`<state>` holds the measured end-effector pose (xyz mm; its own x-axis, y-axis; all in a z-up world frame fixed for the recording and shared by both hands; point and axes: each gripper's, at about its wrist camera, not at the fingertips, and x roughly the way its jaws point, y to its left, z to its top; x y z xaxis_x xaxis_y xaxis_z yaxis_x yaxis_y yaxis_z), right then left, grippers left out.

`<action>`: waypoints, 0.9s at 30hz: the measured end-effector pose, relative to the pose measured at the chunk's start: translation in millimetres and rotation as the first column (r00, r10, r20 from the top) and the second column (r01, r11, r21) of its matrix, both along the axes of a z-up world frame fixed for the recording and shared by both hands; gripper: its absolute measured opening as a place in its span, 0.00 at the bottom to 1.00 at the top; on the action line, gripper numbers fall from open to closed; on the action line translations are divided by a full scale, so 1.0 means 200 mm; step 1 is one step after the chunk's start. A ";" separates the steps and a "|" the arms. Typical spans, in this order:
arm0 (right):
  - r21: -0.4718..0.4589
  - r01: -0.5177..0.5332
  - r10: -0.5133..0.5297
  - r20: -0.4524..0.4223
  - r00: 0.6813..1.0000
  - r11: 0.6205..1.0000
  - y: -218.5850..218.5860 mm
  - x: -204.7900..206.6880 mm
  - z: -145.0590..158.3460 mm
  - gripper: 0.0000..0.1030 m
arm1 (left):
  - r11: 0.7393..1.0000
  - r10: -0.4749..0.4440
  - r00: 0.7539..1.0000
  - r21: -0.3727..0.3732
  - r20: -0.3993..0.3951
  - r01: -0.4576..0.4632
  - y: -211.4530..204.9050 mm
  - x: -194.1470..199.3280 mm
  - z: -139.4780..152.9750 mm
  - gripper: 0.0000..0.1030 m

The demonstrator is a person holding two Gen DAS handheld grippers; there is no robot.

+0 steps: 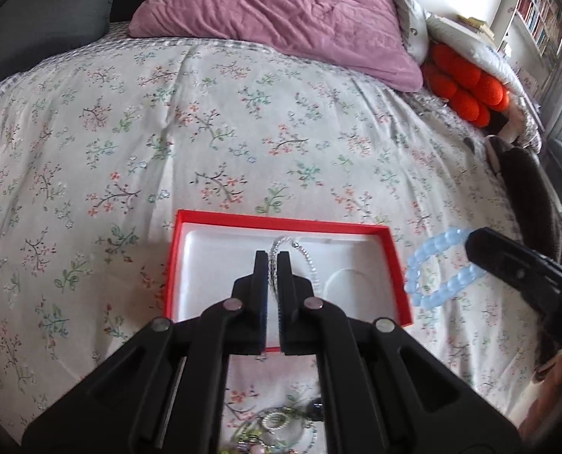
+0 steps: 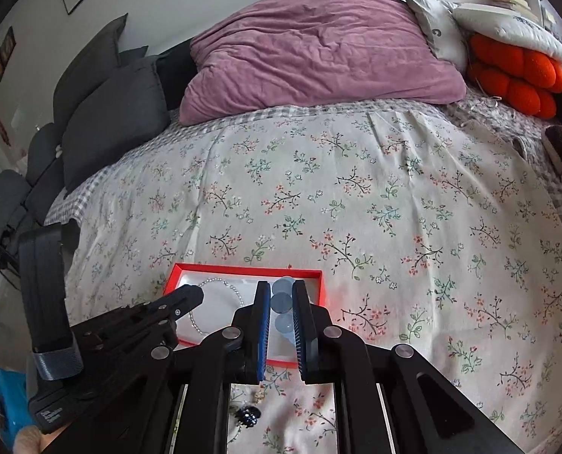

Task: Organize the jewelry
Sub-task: 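Carry both bracelets into the red box and lower them onto the white insert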

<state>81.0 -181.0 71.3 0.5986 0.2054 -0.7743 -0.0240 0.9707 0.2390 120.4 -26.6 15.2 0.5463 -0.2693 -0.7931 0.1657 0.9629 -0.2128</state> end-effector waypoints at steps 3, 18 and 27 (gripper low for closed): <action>0.012 -0.032 0.032 -0.011 0.999 0.999 0.06 0.03 -0.03 0.11 | 0.997 0.013 1.000 0.074 0.003 -0.013 0.02 0.02 -0.03 0.05; -0.042 -0.086 0.081 -0.101 0.992 0.995 0.09 0.15 -0.28 0.11 | 0.984 0.019 1.000 0.175 -0.013 -0.016 0.04 0.06 -0.12 0.05; -0.040 -0.071 0.066 -0.104 0.992 0.997 0.06 0.14 -0.25 0.18 | 0.982 -0.016 1.000 0.186 0.015 0.013 0.00 0.02 -0.08 0.14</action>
